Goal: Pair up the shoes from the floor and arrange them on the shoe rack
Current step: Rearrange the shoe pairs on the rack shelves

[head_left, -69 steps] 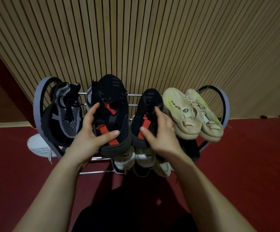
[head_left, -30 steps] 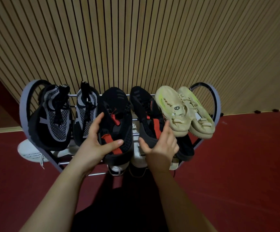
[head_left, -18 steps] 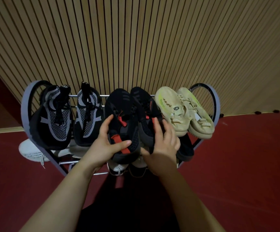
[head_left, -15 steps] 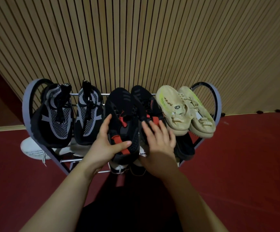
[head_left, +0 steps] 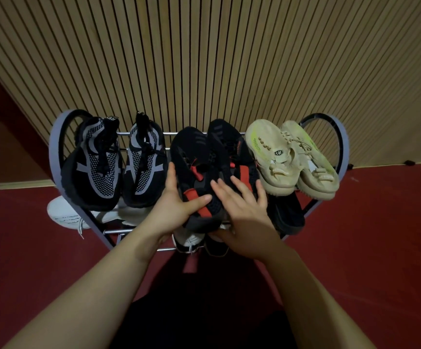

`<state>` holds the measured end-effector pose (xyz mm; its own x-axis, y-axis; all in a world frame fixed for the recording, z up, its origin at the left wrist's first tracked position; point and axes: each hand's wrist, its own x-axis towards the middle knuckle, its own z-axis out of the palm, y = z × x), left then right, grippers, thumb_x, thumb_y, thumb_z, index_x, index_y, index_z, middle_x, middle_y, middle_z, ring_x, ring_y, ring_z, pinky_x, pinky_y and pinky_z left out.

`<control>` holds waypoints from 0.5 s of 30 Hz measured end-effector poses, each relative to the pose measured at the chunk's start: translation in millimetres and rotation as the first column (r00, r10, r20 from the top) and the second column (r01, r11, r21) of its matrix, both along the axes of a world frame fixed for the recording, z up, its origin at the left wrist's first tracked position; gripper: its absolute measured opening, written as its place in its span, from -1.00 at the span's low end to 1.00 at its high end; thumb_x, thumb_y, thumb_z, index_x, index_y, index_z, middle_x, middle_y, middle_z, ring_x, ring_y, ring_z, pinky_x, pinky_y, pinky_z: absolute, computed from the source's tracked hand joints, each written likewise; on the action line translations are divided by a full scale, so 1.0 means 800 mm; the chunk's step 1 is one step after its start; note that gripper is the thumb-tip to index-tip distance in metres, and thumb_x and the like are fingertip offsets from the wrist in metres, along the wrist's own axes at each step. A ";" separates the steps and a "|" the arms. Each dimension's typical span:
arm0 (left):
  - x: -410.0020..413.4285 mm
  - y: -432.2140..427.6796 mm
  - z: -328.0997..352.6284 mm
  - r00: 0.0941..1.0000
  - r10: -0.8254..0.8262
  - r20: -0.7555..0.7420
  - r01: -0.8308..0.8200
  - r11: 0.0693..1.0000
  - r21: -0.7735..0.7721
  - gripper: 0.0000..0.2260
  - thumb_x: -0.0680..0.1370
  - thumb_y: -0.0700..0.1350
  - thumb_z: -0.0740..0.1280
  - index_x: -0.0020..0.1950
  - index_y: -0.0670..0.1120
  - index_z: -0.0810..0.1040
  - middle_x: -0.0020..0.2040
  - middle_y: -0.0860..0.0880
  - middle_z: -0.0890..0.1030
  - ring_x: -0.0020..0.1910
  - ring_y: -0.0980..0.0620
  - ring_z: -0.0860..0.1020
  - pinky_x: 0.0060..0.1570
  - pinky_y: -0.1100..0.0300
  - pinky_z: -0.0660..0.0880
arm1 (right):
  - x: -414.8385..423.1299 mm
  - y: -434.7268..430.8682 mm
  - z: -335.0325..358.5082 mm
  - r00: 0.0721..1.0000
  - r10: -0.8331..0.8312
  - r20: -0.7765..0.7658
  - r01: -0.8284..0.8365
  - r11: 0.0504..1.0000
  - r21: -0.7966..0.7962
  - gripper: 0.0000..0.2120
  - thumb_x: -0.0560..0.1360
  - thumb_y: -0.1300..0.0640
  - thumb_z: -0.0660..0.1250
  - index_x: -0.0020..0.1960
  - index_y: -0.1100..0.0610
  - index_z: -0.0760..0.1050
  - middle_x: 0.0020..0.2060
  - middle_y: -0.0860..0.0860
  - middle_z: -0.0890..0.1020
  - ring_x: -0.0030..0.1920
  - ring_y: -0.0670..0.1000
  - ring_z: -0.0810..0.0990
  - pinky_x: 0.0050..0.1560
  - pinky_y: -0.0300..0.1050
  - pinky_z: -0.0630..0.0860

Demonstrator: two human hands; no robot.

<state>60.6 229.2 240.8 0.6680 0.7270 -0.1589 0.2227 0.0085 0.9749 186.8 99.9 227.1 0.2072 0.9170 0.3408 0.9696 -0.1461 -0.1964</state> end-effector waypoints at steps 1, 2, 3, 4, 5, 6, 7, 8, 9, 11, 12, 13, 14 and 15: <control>0.005 0.002 0.000 1.000 0.019 0.021 -0.019 1.000 -0.018 -0.01 0.41 -0.16 0.48 0.54 0.10 -0.21 0.34 0.09 0.38 0.28 0.16 0.41 0.27 0.19 0.37 | 0.001 0.001 0.001 0.999 -0.004 -0.040 0.004 1.000 -0.006 -0.20 0.35 -0.11 0.30 0.51 -0.04 0.04 0.47 0.01 0.28 0.48 0.01 0.07 0.44 0.13 -0.20; 0.009 0.004 0.001 0.999 0.025 0.035 -0.023 0.999 -0.036 -0.02 0.42 -0.18 0.48 0.54 0.09 -0.20 0.32 0.09 0.40 0.26 0.16 0.42 0.24 0.20 0.38 | 0.001 0.003 0.003 0.997 -0.013 -0.074 0.011 1.000 -0.018 -0.21 0.36 -0.10 0.27 0.52 -0.04 0.03 0.49 0.02 0.23 0.49 0.02 0.05 0.44 0.10 -0.20; 0.011 0.007 0.001 0.999 0.015 0.044 -0.013 0.999 -0.050 -0.02 0.42 -0.18 0.48 0.54 0.09 -0.20 0.32 0.09 0.40 0.26 0.16 0.41 0.25 0.18 0.38 | 0.001 0.004 0.004 0.995 -0.020 -0.093 0.017 0.999 -0.035 -0.22 0.38 -0.11 0.24 0.53 -0.04 0.03 0.50 0.03 0.20 0.50 0.03 0.05 0.45 0.09 -0.19; 0.011 0.011 0.001 0.999 0.000 0.040 0.002 0.998 -0.063 -0.01 0.41 -0.16 0.48 0.54 0.10 -0.21 0.34 0.08 0.38 0.28 0.15 0.40 0.29 0.15 0.37 | 0.001 0.005 0.005 0.995 -0.022 -0.096 0.017 0.998 -0.056 -0.23 0.39 -0.13 0.20 0.54 -0.02 0.04 0.51 0.04 0.18 0.51 0.03 0.04 0.46 0.09 -0.19; 0.010 0.013 0.001 0.999 -0.023 0.028 0.025 0.998 -0.065 0.01 0.41 -0.12 0.49 0.53 0.11 -0.23 0.38 0.07 0.36 0.31 0.13 0.39 0.33 0.09 0.35 | 0.002 0.005 0.006 0.996 -0.018 -0.089 0.011 0.997 -0.074 -0.25 0.40 -0.15 0.16 0.54 -0.01 0.03 0.51 0.04 0.16 0.52 0.04 0.03 0.47 0.07 -0.19; 0.008 0.015 0.001 0.999 -0.045 0.002 0.045 0.997 -0.060 0.02 0.40 -0.06 0.50 0.53 0.12 -0.25 0.42 0.05 0.33 0.34 0.11 0.37 0.37 0.04 0.33 | 0.003 0.005 0.006 0.997 -0.010 -0.078 0.003 0.996 -0.086 -0.25 0.40 -0.16 0.13 0.54 -0.02 0.03 0.52 0.03 0.14 0.52 0.03 0.01 0.46 0.02 -0.21; 0.006 0.015 0.003 0.998 -0.057 -0.034 0.056 0.997 -0.046 0.03 0.40 0.01 0.49 0.52 0.14 -0.29 0.46 0.04 0.29 0.38 0.09 0.34 0.38 0.01 0.31 | 0.005 0.004 0.006 0.997 -0.002 -0.071 -0.005 0.996 -0.088 -0.25 0.40 -0.17 0.13 0.54 -0.02 0.02 0.52 0.03 0.13 0.52 0.03 0.00 0.44 -0.03 -0.24; 0.003 0.013 0.005 0.994 -0.060 -0.087 0.058 0.998 -0.021 0.02 0.40 0.09 0.46 0.51 0.14 -0.31 0.48 0.03 0.25 0.41 0.08 0.31 0.40 0.00 0.29 | 0.007 0.003 0.006 0.998 0.002 -0.070 -0.008 0.996 -0.084 -0.25 0.41 -0.15 0.16 0.54 -0.03 0.02 0.52 0.03 0.13 0.52 0.02 -0.02 0.43 -0.09 -0.25; -0.001 0.009 0.007 0.988 -0.049 -0.149 0.052 0.998 0.020 0.00 0.40 0.18 0.42 0.50 0.14 -0.32 0.50 0.01 0.21 0.43 0.05 0.27 0.41 0.00 0.27 | 0.010 0.001 0.005 0.997 0.001 -0.071 -0.007 0.997 -0.081 -0.26 0.43 -0.13 0.19 0.54 -0.03 0.02 0.53 0.03 0.12 0.52 0.02 -0.04 0.42 -0.12 -0.25; -0.014 0.000 0.010 0.974 -0.031 -0.225 0.059 0.991 0.121 0.01 0.36 0.30 0.38 0.51 0.15 -0.29 0.51 -0.06 0.15 0.45 0.02 0.22 0.43 0.04 0.22 | 0.017 -0.004 0.003 0.998 0.000 -0.061 -0.005 0.997 -0.080 -0.27 0.47 -0.13 0.23 0.54 -0.02 0.03 0.53 0.03 0.11 0.53 0.03 -0.05 0.45 -0.08 -0.22; -0.023 -0.010 0.012 0.968 -0.039 -0.249 0.083 0.982 0.168 0.02 0.34 0.31 0.38 0.52 0.15 -0.29 0.51 -0.08 0.11 0.45 0.00 0.21 0.43 0.10 0.19 | 0.021 -0.007 0.003 0.999 -0.005 -0.046 0.001 0.997 -0.079 -0.27 0.47 -0.14 0.25 0.54 -0.01 0.03 0.53 0.04 0.10 0.53 0.05 -0.05 0.47 -0.02 -0.19; -0.032 -0.022 0.014 0.955 -0.039 -0.292 0.114 0.963 0.243 0.06 0.31 0.34 0.39 0.51 0.15 -0.30 0.51 -0.09 0.06 0.47 -0.02 0.17 0.42 0.14 0.15 | 0.026 -0.010 0.004 0.999 -0.020 -0.029 0.018 0.996 -0.082 -0.26 0.47 -0.14 0.28 0.54 -0.02 0.02 0.53 0.05 0.08 0.53 0.06 -0.06 0.48 0.04 -0.17; -0.039 -0.033 0.015 0.931 -0.032 -0.363 0.169 0.920 0.353 0.11 0.23 0.43 0.34 0.49 0.14 -0.33 0.53 -0.10 0.02 0.48 -0.05 0.13 0.42 0.14 0.13 | 0.031 -0.010 0.005 0.999 -0.045 -0.016 0.043 0.994 -0.099 -0.22 0.47 -0.15 0.30 0.54 -0.04 -0.02 0.54 0.05 0.03 0.54 0.06 -0.10 0.47 0.05 -0.20; -0.041 -0.044 0.015 0.892 0.003 -0.452 0.235 0.851 0.469 0.14 0.14 0.51 0.23 0.47 0.13 -0.38 0.54 -0.11 -0.01 0.50 -0.09 0.08 0.42 0.09 0.11 | 0.035 -0.010 0.007 0.997 -0.073 -0.007 0.071 0.989 -0.130 -0.18 0.47 -0.16 0.32 0.54 -0.07 -0.09 0.55 0.05 -0.04 0.54 0.05 -0.15 0.46 0.03 -0.26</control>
